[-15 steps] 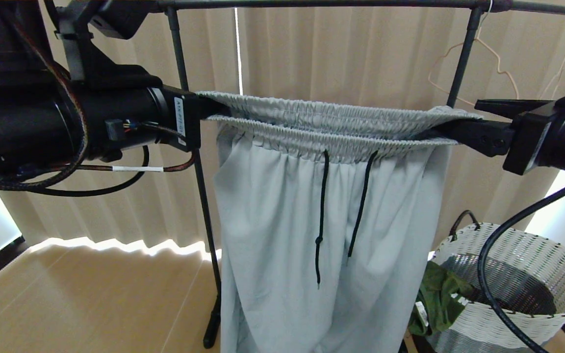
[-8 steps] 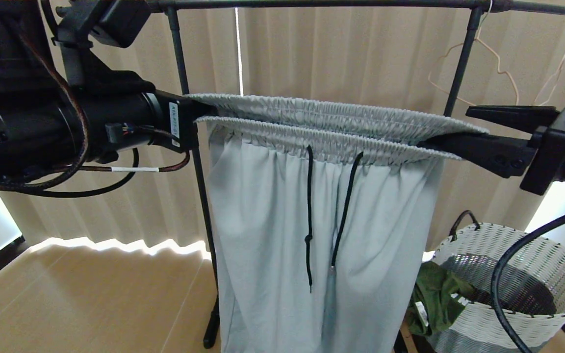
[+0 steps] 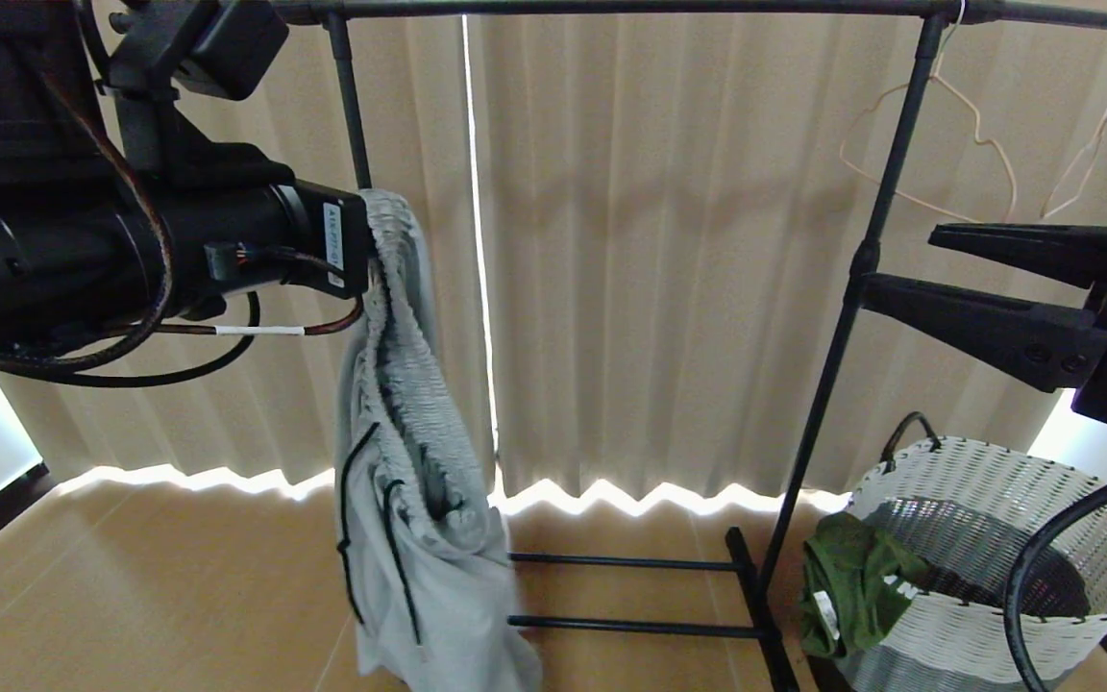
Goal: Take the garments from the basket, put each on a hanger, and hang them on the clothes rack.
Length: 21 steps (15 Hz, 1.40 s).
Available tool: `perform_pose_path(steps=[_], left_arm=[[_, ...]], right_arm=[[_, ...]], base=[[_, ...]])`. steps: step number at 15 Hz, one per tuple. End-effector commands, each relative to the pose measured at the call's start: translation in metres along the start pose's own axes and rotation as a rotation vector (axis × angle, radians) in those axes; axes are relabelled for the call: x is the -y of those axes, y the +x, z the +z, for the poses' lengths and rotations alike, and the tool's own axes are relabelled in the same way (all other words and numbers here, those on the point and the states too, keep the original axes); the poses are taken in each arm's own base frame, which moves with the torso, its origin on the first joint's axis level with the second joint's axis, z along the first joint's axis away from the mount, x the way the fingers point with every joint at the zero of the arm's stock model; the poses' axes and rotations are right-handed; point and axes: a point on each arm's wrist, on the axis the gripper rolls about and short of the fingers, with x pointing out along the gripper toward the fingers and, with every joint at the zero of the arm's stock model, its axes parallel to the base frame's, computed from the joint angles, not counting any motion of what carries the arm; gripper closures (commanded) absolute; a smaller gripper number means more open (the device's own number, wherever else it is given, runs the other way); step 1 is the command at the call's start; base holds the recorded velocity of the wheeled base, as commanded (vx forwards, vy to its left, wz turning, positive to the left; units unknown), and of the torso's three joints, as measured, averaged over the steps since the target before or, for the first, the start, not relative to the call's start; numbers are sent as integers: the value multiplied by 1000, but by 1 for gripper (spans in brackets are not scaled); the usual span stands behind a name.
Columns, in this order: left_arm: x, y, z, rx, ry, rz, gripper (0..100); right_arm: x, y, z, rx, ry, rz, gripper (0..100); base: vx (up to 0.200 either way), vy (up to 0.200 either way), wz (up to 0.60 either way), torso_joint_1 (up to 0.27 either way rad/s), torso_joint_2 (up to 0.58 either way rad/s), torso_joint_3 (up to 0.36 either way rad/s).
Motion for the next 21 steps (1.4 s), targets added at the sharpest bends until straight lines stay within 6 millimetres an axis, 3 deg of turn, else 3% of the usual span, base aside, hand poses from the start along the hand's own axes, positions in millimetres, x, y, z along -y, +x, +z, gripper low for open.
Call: perform_pose_path(steps=[1,5,8,13,17,21], left_arm=[[-2,-6,-3,-6,0,5,100],[-24,-58,-37,-66,-16,96,100],[-24,-83,-66,-81,-24,122,100],[-39,-89,-105,-28,-79,251,100],[-36,-93,-116,-50,-85,182,100],[-36,-114,-118,-16,-55,199,100]], right_arm=[[3,-1,-1,-5,-1,-22,0],[24,-22,-20,-60,-79,-206,0],[31,-34,-30,-115,-60,-292,0],[41,-40,-48,-235,-108,-519,0],[48,-47,-54,-269,-144,-586,0],[56,-57,-57,-285,-141,-674,0]], base=[[0,0,0,0,0,0],[0,0,0,0,0,0],[0,0,0,0,0,0],[0,0,0,0,0,0],[0,0,0,0,0,0],[0,0,0,0,0,0]])
